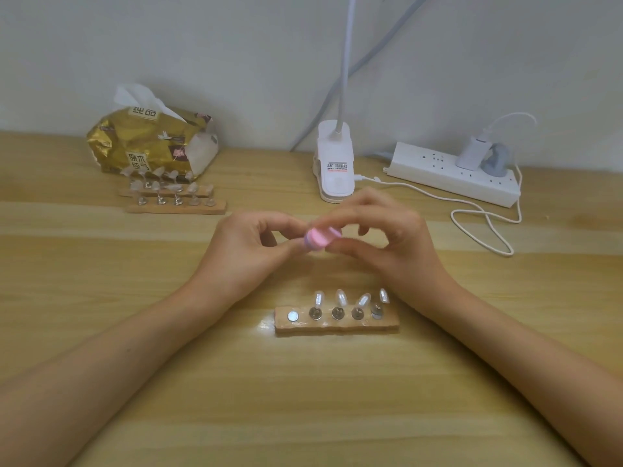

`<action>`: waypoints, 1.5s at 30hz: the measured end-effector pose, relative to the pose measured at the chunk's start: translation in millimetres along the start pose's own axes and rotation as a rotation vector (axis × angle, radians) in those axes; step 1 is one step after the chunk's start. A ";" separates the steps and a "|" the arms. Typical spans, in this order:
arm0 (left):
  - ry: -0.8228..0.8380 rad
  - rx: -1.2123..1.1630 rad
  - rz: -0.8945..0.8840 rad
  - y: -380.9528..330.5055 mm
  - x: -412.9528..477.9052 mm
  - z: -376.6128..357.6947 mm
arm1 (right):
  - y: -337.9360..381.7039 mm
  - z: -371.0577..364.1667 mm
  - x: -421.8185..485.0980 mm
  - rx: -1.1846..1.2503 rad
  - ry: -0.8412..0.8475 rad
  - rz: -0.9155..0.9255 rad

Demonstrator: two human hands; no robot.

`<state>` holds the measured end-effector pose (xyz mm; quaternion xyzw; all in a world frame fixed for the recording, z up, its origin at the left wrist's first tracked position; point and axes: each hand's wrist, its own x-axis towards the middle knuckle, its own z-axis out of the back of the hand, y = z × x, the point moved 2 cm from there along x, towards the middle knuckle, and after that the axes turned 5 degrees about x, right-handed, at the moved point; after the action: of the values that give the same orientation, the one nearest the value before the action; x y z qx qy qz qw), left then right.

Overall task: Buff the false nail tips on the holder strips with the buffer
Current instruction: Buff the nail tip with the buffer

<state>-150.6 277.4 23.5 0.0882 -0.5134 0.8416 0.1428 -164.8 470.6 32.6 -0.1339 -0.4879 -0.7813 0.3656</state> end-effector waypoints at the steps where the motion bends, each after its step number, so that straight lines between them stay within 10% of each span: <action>1: -0.005 0.000 0.003 0.1 0.1 0.2 | -1.3 1.3 1.1 0.011 -0.031 -0.041; 45: -0.016 -0.018 0.013 -2.8 -1.8 -0.3 | 0.4 2.6 -0.2 -0.050 -0.008 0.054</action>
<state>-148.0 278.6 25.2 0.0903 -0.5224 0.8372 0.1341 -164.7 472.8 34.1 -0.1594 -0.4658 -0.7825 0.3811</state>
